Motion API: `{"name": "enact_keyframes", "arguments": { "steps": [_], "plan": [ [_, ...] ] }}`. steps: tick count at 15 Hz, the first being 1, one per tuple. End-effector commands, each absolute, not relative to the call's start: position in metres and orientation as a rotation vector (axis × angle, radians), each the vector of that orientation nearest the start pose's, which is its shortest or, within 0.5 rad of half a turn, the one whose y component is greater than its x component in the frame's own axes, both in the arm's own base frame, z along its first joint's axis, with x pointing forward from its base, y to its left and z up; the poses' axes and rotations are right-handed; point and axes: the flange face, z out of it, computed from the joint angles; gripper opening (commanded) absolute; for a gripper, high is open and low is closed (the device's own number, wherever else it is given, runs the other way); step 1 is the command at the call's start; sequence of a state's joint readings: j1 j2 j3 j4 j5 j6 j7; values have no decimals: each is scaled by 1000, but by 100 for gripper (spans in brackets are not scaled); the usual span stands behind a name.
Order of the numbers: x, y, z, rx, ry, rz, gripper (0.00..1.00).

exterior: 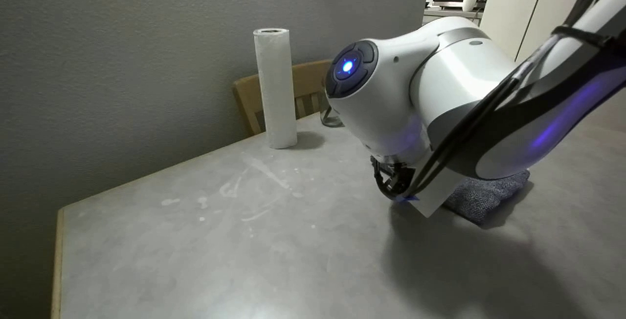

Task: Unfold and then fold the towel

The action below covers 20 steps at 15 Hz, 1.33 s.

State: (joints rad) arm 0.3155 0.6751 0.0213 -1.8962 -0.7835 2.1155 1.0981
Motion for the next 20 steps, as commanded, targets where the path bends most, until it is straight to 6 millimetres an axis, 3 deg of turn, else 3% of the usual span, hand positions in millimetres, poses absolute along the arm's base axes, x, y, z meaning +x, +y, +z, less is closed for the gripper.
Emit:
{"name": "enact_keyframes", "arguments": {
  "steps": [1,3,13,20],
  "plan": [
    [561,159,115,2467,-247,37,5],
    [566,167,116,2491,-241,48,0],
    [589,218,126,2615,-84,65,3],
    [596,237,139,2697,-28,-28,3]
  ]
}}
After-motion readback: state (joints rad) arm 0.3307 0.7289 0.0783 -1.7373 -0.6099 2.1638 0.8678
